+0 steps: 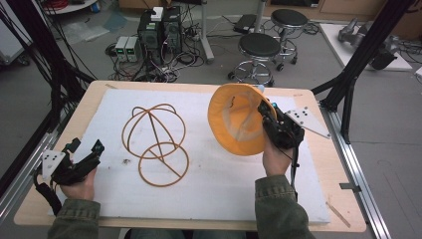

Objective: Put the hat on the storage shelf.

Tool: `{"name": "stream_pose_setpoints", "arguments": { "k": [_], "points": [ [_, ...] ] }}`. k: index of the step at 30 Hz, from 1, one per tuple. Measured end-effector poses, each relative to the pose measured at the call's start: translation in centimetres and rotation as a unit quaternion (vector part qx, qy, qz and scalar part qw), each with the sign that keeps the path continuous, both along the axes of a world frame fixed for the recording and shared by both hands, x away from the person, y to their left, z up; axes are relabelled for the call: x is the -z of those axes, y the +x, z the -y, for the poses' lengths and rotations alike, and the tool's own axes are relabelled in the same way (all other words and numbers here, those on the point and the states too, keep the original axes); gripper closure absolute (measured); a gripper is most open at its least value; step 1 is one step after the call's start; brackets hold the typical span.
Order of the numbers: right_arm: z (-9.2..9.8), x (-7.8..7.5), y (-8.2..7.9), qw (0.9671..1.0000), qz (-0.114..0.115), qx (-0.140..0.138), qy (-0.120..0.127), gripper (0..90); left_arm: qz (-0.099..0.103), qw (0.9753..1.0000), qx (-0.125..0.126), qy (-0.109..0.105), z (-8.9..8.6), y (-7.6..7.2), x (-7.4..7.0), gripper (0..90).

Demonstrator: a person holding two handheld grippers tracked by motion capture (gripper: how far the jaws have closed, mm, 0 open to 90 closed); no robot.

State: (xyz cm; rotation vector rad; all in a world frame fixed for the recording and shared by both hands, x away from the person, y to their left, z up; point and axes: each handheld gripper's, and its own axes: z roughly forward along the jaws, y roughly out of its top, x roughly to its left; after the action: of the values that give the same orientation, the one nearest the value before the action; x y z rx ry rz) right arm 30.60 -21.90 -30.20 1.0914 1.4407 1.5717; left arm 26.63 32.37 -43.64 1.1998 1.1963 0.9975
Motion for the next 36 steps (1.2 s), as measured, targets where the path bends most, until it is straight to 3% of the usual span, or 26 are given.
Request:
{"name": "stream_pose_setpoints", "arguments": {
  "k": [4,8,20,36],
  "points": [
    [-0.2,-0.6,-0.6,0.9990,0.044,0.011,0.006,85.9,-0.001,1.0000,0.000,-0.001,0.0,0.0,0.0,23.4],
    [-0.4,-0.9,-0.9,0.9974,0.069,0.022,0.005,85.9,0.000,1.0000,0.000,-0.002,0.0,0.0,0.0,23.4],
    [-1.6,-2.9,-1.3,0.9955,0.086,0.040,0.003,85.9,-0.001,1.0000,-0.003,-0.006,-0.3,0.0,0.1,23.4],
    [-4.9,-5.7,-0.9,0.9931,0.115,0.024,-0.009,86.0,-0.003,0.9999,-0.002,-0.015,-0.5,-0.1,0.1,23.7]
  ]
}}
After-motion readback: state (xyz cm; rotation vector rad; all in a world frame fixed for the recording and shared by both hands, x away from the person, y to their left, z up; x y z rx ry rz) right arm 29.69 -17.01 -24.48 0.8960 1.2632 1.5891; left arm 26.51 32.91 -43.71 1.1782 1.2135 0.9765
